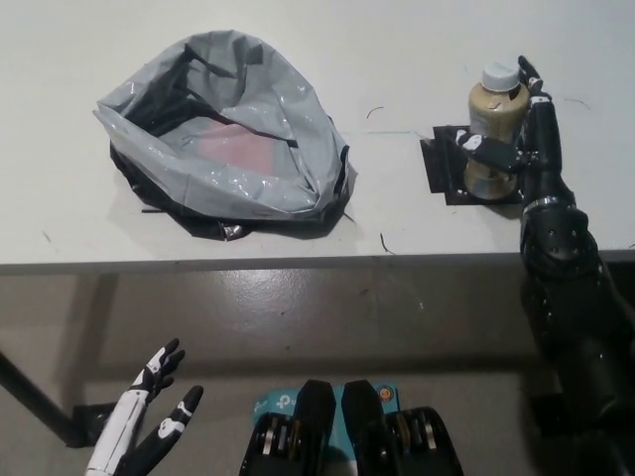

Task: Use the right hand to pick up a bottle of protein shake and place it into a plastic bag on the left side

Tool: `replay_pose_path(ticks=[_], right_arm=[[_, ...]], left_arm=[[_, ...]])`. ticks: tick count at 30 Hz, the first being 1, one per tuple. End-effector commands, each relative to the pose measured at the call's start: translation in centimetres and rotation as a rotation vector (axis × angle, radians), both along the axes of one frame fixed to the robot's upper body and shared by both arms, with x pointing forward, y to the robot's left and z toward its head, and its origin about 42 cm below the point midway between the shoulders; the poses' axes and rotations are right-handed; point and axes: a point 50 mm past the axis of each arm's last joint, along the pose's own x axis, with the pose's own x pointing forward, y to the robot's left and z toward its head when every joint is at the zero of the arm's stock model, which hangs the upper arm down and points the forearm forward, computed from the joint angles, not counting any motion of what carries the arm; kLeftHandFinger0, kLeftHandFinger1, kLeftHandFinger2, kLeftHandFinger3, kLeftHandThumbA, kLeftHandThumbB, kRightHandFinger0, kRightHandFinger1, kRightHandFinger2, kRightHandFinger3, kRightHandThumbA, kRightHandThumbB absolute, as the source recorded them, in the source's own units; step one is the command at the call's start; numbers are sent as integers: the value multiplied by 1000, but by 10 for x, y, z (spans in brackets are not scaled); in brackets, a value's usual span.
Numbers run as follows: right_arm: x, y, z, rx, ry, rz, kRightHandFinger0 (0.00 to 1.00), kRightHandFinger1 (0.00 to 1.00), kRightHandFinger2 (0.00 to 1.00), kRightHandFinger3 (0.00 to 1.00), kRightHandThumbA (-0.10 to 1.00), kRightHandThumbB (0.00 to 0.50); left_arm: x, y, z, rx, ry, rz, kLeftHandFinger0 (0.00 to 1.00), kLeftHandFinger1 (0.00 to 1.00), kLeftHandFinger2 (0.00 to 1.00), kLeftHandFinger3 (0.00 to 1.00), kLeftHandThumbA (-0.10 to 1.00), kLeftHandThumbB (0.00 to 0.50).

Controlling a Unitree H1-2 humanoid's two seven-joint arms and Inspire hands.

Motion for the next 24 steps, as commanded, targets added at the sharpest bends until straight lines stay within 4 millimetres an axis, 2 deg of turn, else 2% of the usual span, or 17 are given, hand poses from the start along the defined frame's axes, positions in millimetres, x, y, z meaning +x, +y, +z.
replay_pose_path(ticks=[1,2,5,6,8,9,10,13,14,15,16,19,21,22,24], right_arm=[[18,-8,34,4,-100,16,1000,1000,1000,1000,942,397],[20,-13,25,36,-56,2,1000,1000,1000,1000,908,380],[21,-14,21,48,-42,-2,1000,1000,1000,1000,903,380],[23,-19,17,107,-15,-6,1000,1000,1000,1000,847,382],[24,-22,12,155,-3,-9,1000,1000,1000,1000,830,383],[26,-20,15,236,-5,-40,1000,1000,1000,1000,731,410],[30,-18,22,277,-3,-83,1000,1000,1000,1000,623,401],[33,-17,26,290,5,-128,1000,1000,1000,1000,623,401],[37,-16,35,297,15,-194,98,97,196,243,77,285],[39,-14,41,287,12,-231,20,19,111,82,-30,261],[39,-13,43,322,-12,-201,1,47,277,231,-97,180],[38,-9,45,337,-42,-181,0,160,542,472,-100,152],[37,-9,47,324,-57,-176,0,202,590,538,-100,142],[36,-10,49,309,-72,-176,0,178,542,546,-100,133],[34,-10,51,297,-90,-183,0,176,530,558,-100,140]], left_arm=[[5,3,12,-22,-56,23,1000,1000,1000,1000,786,140],[3,4,11,-34,-51,26,1000,1000,1000,1000,788,151],[2,4,11,-37,-48,27,1000,1000,1000,1000,791,152],[1,4,10,-38,-49,23,1000,1000,1000,1000,797,146],[-2,3,8,-38,-46,20,1000,1000,1000,1000,797,145],[-2,3,7,-52,-42,23,1000,1000,1000,1000,789,150],[1,2,8,-58,-43,23,1000,1000,1000,1000,788,150],[2,2,9,-58,-43,22,1000,1000,1000,1000,788,150],[4,2,11,-58,-49,24,1000,1000,1000,1000,798,149],[5,2,13,-60,-52,25,1000,1000,1000,1000,799,149],[6,3,14,-52,-60,22,1000,1000,1000,1000,788,143],[7,3,16,-48,-57,25,1000,1000,1000,1000,746,134],[7,3,16,-50,-57,25,1000,1000,1000,1000,731,127],[8,3,15,-54,-63,21,1000,1000,1000,1000,706,123],[7,3,14,-54,-62,17,1000,1000,1000,1000,688,113]])
